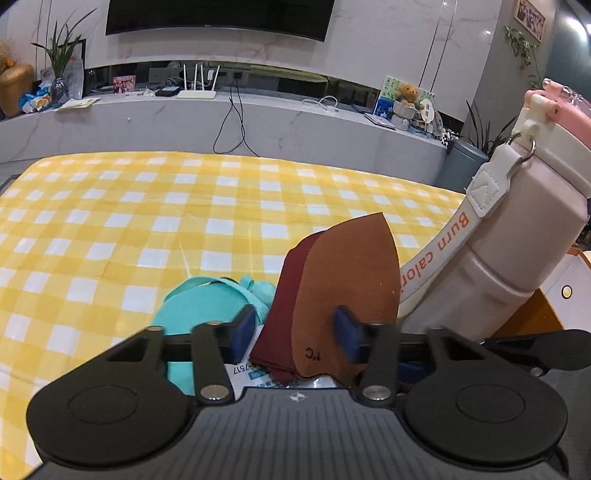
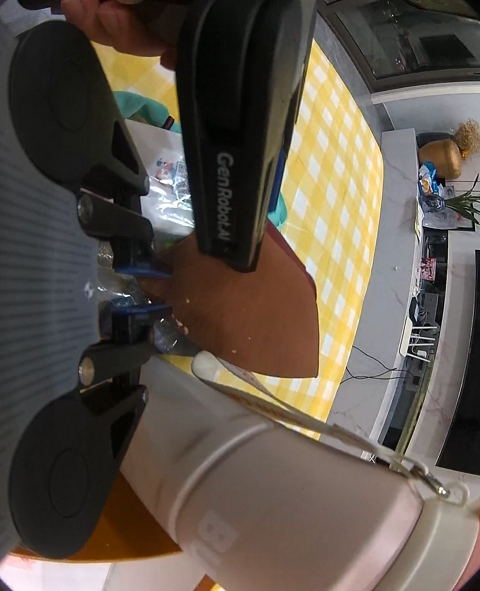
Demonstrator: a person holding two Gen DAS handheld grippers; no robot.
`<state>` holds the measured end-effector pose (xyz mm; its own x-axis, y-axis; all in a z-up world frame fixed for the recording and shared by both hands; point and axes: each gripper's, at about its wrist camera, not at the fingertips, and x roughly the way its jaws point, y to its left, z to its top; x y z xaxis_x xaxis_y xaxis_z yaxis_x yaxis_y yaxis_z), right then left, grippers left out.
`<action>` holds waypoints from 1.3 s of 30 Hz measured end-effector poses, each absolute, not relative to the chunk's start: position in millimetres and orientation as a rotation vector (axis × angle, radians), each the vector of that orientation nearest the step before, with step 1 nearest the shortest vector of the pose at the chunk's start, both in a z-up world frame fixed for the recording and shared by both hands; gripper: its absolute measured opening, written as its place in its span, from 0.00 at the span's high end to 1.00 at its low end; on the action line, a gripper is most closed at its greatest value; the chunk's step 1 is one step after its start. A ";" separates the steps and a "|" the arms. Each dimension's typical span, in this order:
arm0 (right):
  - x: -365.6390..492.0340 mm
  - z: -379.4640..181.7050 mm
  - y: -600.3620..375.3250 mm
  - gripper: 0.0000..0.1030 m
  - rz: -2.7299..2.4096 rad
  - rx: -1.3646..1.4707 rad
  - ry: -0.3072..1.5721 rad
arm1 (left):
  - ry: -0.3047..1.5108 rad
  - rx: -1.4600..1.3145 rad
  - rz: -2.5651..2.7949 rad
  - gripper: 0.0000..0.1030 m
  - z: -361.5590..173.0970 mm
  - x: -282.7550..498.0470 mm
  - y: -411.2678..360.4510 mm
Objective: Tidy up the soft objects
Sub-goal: 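Grasp the brown felt piece with the left tool while the right tool grasps the clear bag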
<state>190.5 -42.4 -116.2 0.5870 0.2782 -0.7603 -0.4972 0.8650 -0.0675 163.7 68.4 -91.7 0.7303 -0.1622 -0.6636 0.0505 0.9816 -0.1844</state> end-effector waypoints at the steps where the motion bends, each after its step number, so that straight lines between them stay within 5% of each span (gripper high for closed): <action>1: 190.7 -116.5 -42.8 0.87 0.461 -0.289 0.827 | 0.739 -0.158 -0.120 0.71 -91.2 162.7 68.1; 5: 191.7 -118.0 -43.6 0.87 0.468 -0.285 0.828 | 0.729 -0.195 -0.161 0.75 -88.8 155.9 65.4; 7: 191.8 -119.0 -44.0 0.87 0.468 -0.284 0.832 | 0.727 -0.192 -0.153 0.92 -89.0 153.1 62.7; 13: 182.1 -109.0 -50.7 0.85 0.472 -0.285 0.809 | 0.705 -0.281 -0.131 0.96 -76.9 145.0 71.4; 17: 175.3 -101.5 -59.5 0.63 0.478 -0.229 0.815 | 0.677 -0.316 -0.105 0.96 -66.9 129.3 82.5; 19: 175.2 -101.2 -62.1 0.60 0.492 -0.182 0.835 | 0.666 -0.330 -0.080 0.96 -63.4 120.6 90.1; 20: 175.9 -102.5 -61.5 0.49 0.490 -0.174 0.846 | 0.665 -0.346 -0.064 0.96 -62.7 116.2 94.8; 27: 185.5 -105.0 -48.1 0.33 0.429 -0.097 0.830 | 0.705 -0.318 0.049 0.96 -66.4 95.6 114.2; 30: 192.2 -106.8 -40.0 0.18 0.413 -0.038 0.835 | 0.721 -0.332 0.058 0.96 -71.5 93.1 116.8; 39: 196.9 -127.4 -28.7 0.23 0.448 0.015 0.905 | 0.718 -0.305 0.102 0.96 -75.7 87.7 127.3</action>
<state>196.9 -28.7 -127.4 0.5320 0.3818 -0.7558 -0.3696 0.9077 0.1985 87.7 127.3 -75.7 0.7504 -0.0125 -0.6608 -0.1954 0.9510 -0.2398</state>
